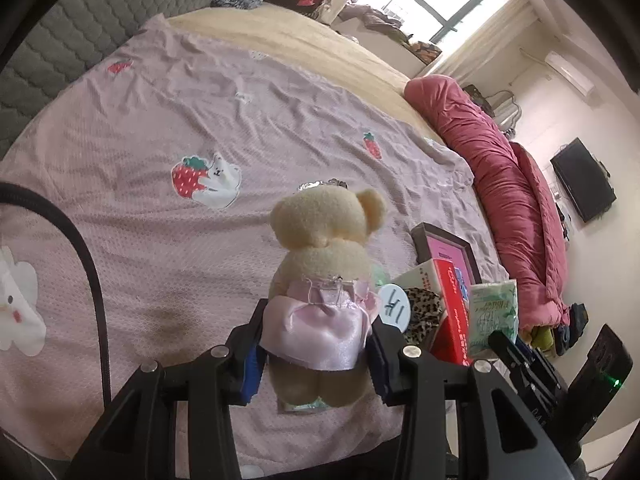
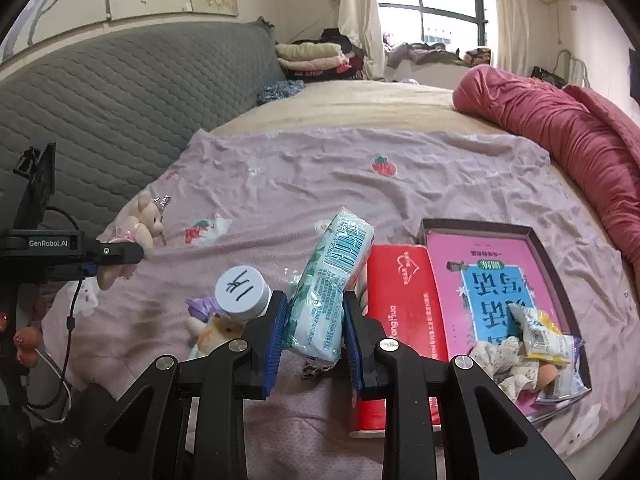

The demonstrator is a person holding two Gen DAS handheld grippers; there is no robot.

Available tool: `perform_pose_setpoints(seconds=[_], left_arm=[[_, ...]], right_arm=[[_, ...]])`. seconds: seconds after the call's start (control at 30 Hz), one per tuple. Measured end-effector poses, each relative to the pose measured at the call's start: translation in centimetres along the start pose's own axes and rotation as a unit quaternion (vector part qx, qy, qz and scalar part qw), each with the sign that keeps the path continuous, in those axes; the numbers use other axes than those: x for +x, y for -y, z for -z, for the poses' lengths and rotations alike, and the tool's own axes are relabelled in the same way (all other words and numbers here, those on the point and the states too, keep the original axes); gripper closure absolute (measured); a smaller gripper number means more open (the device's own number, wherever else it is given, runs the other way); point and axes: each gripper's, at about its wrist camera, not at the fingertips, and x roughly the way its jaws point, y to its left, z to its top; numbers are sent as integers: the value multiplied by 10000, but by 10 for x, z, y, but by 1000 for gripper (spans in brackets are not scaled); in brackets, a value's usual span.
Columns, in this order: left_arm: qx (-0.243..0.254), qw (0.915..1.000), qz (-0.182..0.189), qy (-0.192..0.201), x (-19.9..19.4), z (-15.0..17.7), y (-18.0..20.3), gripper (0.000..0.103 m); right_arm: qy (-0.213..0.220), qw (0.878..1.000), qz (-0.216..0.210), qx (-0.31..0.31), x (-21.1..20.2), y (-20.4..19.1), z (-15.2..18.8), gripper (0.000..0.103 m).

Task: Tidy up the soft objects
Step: 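Carry the bear with the left tool while the right tool carries the tissue pack toward the tray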

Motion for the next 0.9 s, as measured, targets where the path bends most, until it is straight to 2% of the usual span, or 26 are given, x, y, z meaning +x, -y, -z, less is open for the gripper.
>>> perform_pose_setpoints(seconds=[0.4,0.63,0.73,0.9], left_arm=[[505,9985,35,215,-27,3,44,60],[732,9970,102,232,-34,7,73,60],[721,9968,260,212,-36,9,83,60],[1007,9944,273,180,-40,15,106,60]], right_arm=[[402,9991,102,-90,-35,6,-15,75],[562,9983,160,-45,-52,13,-20,75],[596,9980,204,-26,-56,17,-21,75],[671,9974,247,-13,-66,21,-25,75]])
